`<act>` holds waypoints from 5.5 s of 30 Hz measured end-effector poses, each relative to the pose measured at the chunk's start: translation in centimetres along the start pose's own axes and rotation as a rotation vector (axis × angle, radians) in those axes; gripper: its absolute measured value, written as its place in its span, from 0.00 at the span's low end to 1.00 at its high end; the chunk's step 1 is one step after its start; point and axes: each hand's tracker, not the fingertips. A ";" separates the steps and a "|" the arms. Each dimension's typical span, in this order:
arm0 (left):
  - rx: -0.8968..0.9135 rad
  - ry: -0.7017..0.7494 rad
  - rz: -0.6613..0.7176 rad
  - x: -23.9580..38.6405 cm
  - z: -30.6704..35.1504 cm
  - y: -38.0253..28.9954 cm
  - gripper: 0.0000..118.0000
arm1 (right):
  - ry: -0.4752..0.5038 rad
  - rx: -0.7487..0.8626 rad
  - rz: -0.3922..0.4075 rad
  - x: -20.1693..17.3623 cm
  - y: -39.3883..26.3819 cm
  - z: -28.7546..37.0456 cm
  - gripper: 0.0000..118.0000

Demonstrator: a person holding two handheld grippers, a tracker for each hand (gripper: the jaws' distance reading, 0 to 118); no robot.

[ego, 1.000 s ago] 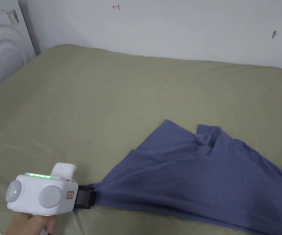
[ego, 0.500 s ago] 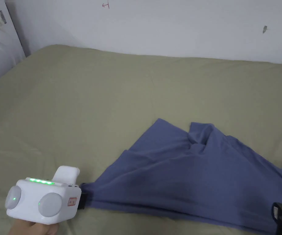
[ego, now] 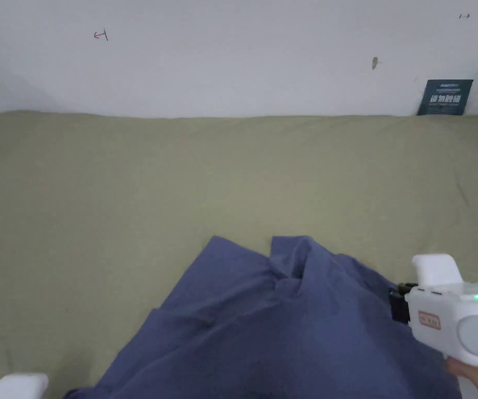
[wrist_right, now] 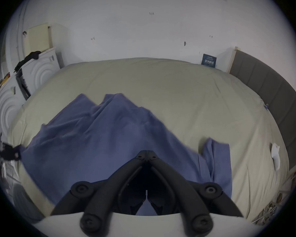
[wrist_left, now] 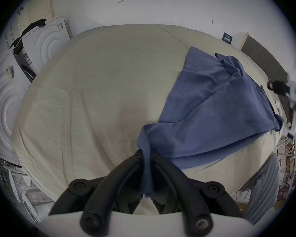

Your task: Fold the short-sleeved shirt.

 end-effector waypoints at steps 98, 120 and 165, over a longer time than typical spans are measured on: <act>0.683 0.285 0.078 9.4 17.7 52.5 0.03 | -0.313 0.622 0.067 8.3 46.6 18.4 0.02; 0.212 0.149 -0.061 4.1 -3.3 17.4 0.03 | -0.083 0.059 0.104 5.8 3.0 6.0 0.02; 0.320 0.180 0.106 1.9 12.1 -6.7 0.00 | -0.016 0.052 -0.189 4.7 -18.1 20.8 0.02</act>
